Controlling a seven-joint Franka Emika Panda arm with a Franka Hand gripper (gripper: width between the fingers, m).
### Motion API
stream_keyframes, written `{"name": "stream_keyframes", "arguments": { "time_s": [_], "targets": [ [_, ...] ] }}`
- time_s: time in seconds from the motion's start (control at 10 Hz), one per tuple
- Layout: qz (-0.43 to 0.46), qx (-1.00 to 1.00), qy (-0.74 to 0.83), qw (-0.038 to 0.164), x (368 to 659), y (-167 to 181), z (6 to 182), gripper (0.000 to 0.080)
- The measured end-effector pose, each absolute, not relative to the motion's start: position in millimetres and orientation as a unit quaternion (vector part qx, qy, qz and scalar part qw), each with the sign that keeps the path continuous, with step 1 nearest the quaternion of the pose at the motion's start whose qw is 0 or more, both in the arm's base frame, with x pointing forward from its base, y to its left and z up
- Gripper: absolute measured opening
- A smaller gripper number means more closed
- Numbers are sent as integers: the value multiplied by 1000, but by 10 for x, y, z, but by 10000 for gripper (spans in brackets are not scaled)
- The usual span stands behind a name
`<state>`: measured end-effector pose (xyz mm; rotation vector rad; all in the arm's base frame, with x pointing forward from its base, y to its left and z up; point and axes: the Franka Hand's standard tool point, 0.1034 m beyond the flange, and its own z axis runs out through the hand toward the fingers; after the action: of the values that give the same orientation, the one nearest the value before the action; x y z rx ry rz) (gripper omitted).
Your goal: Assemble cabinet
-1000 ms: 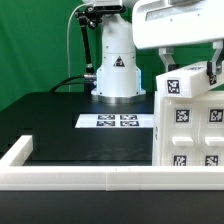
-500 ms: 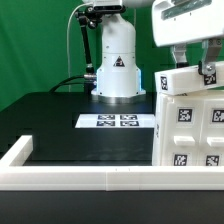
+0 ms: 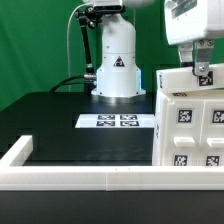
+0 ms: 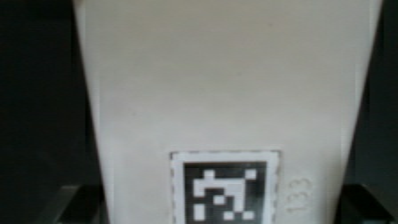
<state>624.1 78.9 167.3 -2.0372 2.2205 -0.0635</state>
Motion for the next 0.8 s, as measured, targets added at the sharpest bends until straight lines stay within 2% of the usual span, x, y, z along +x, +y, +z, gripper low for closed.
{"name": "stream_keyframes", "arguments": {
  "time_s": [0.2,0.4,0.6,0.8],
  "targets": [
    [-18,-679,731,66,6236,821,1669,758],
    [-19,-691,719,72,6250,833,1731,787],
    [-15,-704,703,97,6291,856,1895,797],
    [-10,-705,700,113,6312,873,1947,796]
  ]
}}
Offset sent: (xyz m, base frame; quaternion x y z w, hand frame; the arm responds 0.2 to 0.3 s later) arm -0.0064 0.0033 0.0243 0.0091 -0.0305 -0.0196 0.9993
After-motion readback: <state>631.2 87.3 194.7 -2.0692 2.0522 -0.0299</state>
